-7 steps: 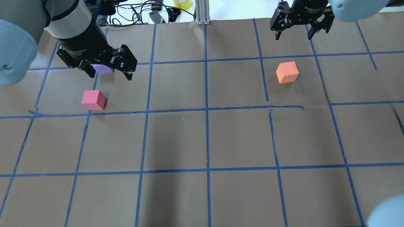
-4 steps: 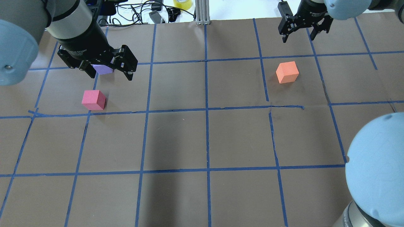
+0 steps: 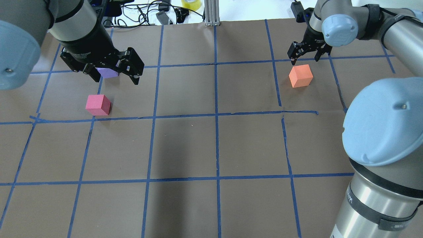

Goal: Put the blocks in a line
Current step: 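Lower the right gripper onto the orange cube and close on it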

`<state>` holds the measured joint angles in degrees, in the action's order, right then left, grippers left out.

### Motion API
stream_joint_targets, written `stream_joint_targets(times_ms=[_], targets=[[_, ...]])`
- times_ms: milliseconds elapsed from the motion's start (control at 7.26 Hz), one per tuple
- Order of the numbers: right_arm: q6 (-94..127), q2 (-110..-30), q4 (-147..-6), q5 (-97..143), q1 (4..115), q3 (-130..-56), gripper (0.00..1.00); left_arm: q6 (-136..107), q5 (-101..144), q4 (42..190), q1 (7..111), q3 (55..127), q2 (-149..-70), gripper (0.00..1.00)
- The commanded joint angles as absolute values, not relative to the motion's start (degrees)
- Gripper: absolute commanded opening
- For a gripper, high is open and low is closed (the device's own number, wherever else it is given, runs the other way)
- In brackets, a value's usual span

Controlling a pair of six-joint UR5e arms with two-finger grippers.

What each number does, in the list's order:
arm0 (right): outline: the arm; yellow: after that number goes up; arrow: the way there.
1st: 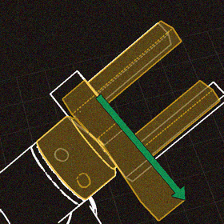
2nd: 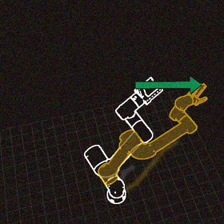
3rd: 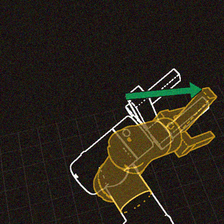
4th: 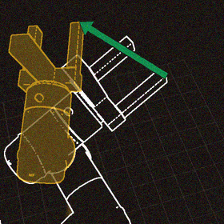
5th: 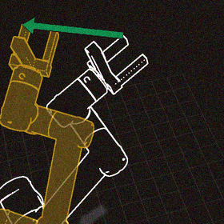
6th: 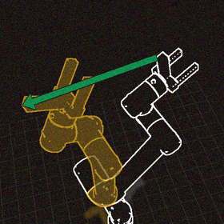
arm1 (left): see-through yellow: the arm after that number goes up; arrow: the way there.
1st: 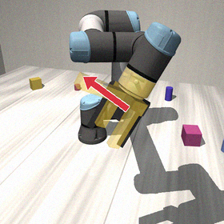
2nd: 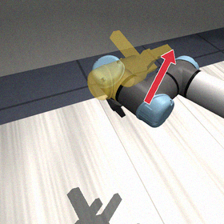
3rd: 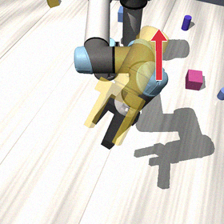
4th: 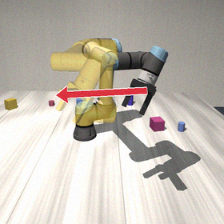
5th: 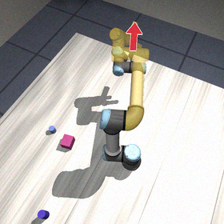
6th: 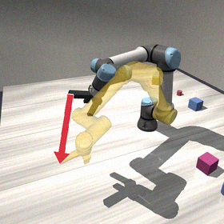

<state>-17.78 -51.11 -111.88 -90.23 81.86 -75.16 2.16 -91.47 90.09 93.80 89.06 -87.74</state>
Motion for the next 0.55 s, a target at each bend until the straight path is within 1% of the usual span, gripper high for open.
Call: stream_joint_targets(times_ms=[0,275,413], targets=[[-20.7,-50.4,-112.2,-90.0,81.7,-77.1,1.00,1.9,-91.4,90.1,93.8,89.1,-87.7,1.00],[-20.0,-50.3,-112.1,-90.1,81.8,-77.5,0.99,1.9,-91.4,90.1,93.8,89.5,-87.6,1.00],[-20.0,-50.3,-112.1,-90.7,81.8,-77.6,0.86,1.9,-91.4,90.1,93.8,89.5,-87.6,1.00]])
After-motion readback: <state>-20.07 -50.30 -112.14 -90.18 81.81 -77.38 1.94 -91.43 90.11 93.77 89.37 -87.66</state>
